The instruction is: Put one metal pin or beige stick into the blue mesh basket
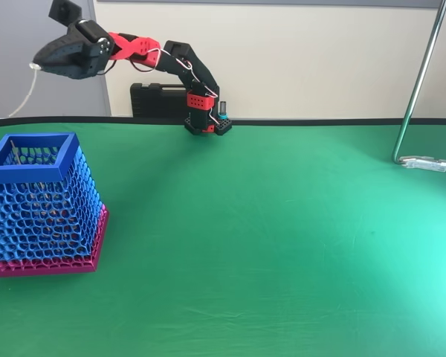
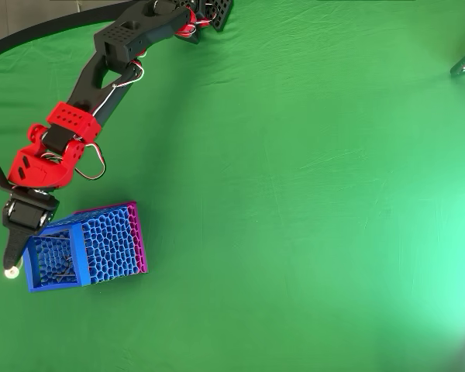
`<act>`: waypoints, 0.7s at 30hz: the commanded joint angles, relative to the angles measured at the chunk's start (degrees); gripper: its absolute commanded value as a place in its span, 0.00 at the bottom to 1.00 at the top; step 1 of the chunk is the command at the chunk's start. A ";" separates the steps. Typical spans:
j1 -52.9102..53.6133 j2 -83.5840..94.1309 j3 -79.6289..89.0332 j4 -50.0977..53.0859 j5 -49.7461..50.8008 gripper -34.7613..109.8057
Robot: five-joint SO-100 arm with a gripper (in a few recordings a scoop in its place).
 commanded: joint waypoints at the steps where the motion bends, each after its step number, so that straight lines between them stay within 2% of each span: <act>1: -0.70 0.35 -1.14 -1.85 1.76 0.24; 16: -0.53 -0.97 5.01 -4.13 11.43 0.24; 21: -0.18 0.53 10.11 -4.22 17.84 0.24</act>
